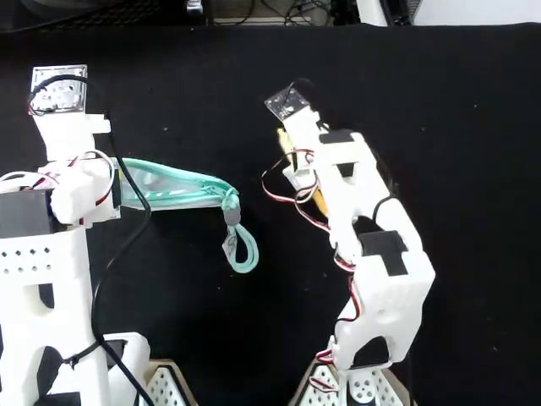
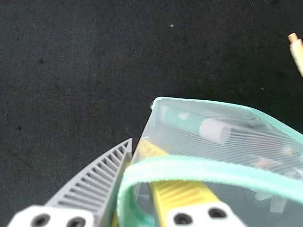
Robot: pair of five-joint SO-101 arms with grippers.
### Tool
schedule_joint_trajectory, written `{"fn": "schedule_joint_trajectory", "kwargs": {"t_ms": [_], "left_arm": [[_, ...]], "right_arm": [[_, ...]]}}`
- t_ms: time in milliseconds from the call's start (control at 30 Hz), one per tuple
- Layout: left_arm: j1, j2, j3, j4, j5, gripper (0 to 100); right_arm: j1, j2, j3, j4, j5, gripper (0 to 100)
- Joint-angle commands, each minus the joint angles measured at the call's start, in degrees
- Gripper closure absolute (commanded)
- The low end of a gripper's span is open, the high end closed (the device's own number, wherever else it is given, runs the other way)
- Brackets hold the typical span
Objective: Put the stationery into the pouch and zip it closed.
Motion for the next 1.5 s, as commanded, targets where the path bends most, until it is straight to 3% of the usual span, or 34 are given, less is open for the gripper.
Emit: {"fn": "schedule_joint_trajectory", "kwargs": {"t_ms": [0,133,400,500,600,667,800,1067,1333,1467], "left_arm": [[-0.1,1.0,1.9,-0.6,-0.6,97],[-0.1,1.0,1.9,-0.6,-0.6,97],[0.1,1.0,1.9,-0.6,-0.6,97],[0.1,1.0,1.9,-0.6,-0.6,97],[0.1,1.0,1.9,-0.6,-0.6,97],[0.1,1.0,1.9,-0.6,-0.6,97],[0.1,1.0,1.9,-0.6,-0.6,97],[0.0,1.0,1.9,-0.6,-0.6,97],[0.0,1.0,1.9,-0.6,-0.6,97],[-0.1,1.0,2.0,-0.6,-0.6,97]], "right_arm": [[0.0,-1.9,-2.1,3.0,0.4,98.8],[1.1,-11.6,4.8,4.7,0.4,98.6],[1.2,-42.7,39.3,4.9,0.5,98.3],[1.1,-49.8,49.4,4.9,3.5,93.6],[1.3,-52.7,54.0,5.0,5.7,82.7],[1.2,-52.8,54.5,5.6,6.1,77.6],[-0.6,-52.7,48.3,10.6,5.6,79.3],[-11.4,-50.5,35.2,13.7,-3.7,77.6],[-11.9,-31.0,32.8,0.7,-4.4,77.6],[-11.8,-22.9,29.1,-0.9,-4.4,77.7]]}}
